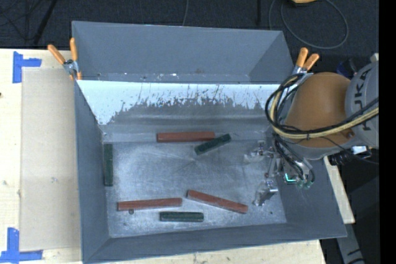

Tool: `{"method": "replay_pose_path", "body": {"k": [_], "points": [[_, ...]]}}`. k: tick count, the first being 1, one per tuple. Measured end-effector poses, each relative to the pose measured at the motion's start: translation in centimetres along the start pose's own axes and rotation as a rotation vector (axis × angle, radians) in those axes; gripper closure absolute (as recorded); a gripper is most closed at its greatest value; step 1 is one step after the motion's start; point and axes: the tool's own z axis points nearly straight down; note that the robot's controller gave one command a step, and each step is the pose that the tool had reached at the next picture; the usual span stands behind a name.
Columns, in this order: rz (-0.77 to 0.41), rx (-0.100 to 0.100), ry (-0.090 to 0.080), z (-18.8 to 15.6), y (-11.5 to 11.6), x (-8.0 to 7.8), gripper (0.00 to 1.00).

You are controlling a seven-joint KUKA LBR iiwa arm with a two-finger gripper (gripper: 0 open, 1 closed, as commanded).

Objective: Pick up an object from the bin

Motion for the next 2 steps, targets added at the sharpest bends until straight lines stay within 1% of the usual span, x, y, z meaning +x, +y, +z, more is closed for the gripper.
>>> {"method": "replay_pose_path", "body": {"k": [1,2], "points": [[-0.002,0.001,-0.007,-0.3,0.0,-0.2,0.0],[-0.112,0.002,-0.017,5.6,3.9,4.4,1.0]]}}
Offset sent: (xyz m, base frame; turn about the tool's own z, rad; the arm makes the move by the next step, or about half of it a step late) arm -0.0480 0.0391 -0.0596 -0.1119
